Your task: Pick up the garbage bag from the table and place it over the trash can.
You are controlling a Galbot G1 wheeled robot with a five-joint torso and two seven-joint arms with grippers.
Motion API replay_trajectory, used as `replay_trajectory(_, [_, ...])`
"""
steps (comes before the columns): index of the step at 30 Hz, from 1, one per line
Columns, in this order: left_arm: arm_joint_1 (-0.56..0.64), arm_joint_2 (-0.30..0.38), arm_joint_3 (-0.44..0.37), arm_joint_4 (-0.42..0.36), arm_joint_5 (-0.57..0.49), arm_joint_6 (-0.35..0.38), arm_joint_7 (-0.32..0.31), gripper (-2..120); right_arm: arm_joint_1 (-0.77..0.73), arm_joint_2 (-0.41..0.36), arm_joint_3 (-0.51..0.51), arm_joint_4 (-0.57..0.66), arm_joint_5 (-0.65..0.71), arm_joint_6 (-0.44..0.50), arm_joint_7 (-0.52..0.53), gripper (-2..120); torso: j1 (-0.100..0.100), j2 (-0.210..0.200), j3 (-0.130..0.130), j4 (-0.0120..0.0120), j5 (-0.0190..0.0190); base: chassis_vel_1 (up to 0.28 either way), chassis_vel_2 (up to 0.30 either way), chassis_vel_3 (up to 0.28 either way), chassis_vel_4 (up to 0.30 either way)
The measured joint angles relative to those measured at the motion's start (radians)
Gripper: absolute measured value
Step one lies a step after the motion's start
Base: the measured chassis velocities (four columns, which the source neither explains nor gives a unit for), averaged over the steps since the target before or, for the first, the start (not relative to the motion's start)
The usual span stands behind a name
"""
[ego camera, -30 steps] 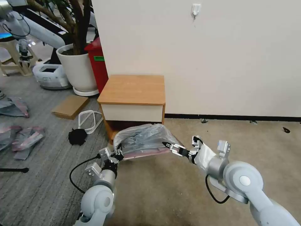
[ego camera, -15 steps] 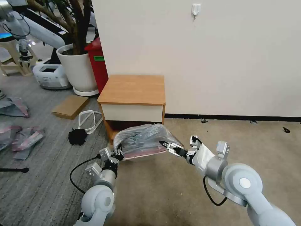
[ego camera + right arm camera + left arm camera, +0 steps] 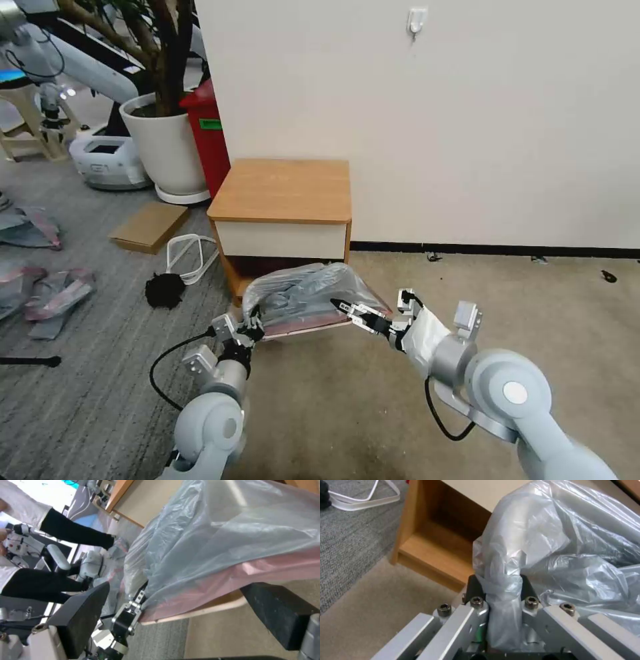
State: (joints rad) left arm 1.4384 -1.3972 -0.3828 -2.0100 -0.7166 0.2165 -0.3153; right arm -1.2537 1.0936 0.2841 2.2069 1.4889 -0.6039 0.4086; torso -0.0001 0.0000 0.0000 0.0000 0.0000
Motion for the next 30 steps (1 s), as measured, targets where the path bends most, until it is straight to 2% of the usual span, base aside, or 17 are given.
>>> replay_trajectory(16, [0.010,-0.006,0.004,-0.021,-0.004,0.006,0.000,6,0.005,0.054,-0.045,-0.007,-0.057,0.008,0.000,98,0.000,0.000,0.000,0.0000,0.0000,0.000,0.000,0.000,0.000])
replay_trajectory(30, [0.015,-0.012,0.007,-0.034,-0.018,0.015,0.002,6,0.014,0.061,-0.062,-0.021,-0.078,0.023,-0.003,97,0.000,0.000,0.000,0.0000,0.0000,0.000,0.000,0.000,0.000])
